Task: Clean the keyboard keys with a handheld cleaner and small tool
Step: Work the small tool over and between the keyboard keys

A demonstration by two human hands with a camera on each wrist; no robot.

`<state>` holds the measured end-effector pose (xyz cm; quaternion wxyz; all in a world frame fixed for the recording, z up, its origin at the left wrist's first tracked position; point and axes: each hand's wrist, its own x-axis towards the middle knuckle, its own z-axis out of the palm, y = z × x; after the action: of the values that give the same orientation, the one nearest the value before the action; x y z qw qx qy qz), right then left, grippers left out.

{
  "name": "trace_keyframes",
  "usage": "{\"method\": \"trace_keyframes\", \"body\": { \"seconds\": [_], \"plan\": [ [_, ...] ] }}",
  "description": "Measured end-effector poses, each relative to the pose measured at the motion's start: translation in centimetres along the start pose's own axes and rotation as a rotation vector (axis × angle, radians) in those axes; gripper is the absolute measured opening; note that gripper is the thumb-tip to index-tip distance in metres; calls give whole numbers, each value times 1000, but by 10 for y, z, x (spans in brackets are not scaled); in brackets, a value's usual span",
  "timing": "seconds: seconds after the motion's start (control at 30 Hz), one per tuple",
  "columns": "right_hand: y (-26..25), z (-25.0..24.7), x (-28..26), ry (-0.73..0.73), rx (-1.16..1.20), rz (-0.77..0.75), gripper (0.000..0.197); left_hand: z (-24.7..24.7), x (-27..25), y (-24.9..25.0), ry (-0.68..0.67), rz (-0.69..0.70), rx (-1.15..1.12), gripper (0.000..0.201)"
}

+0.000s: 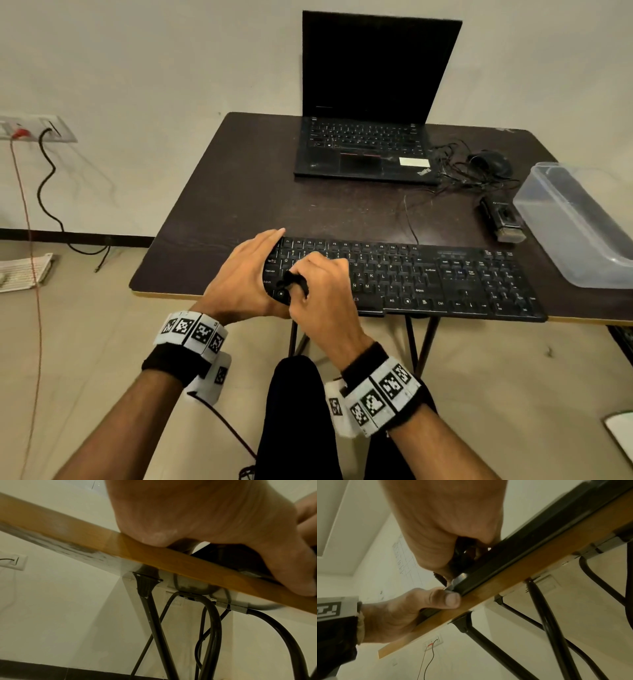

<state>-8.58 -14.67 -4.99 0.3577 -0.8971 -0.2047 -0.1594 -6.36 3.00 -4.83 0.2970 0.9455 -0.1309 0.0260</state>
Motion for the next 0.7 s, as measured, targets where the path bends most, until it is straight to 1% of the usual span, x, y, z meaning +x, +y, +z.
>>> {"method": "trace_keyframes", "body": {
  "seconds": [0.03,0.1,0.17,0.23,0.3,0.37,0.43,0.5,0.53,0.6,0.7],
  "plan": [
    [4,-7,0,-27,-14,-9,21,0,0,-1,1,-3,-3,142],
    [21,-28,-4,-22,-61,11,22,1,1,-3,-4,-9,-3,146],
    [40,-53,-11,5,-66,109,22,1,2,-5,-24,-22,-10,149],
    [46,-62,-12,8,-78,168,17,1,3,-7,-26,-19,3,149],
    [31,-48,-5,-2,-82,155,13,3,3,-5,-17,-15,16,148],
    [9,-22,7,-3,-59,112,11,2,2,-3,-7,-28,-7,147],
    [-9,-3,17,-67,-44,94,6,1,1,0,-13,-41,-33,147],
    [-11,-5,23,-148,-54,54,6,0,1,1,-13,-40,-43,148],
    [-7,-13,23,-160,-74,42,7,0,1,1,-11,-34,-39,148],
    [10,-34,17,-111,-122,65,10,-1,1,1,-3,-20,-35,149],
    [42,-64,3,-4,-135,222,12,0,1,0,-10,-13,-36,148]
  ]
}}
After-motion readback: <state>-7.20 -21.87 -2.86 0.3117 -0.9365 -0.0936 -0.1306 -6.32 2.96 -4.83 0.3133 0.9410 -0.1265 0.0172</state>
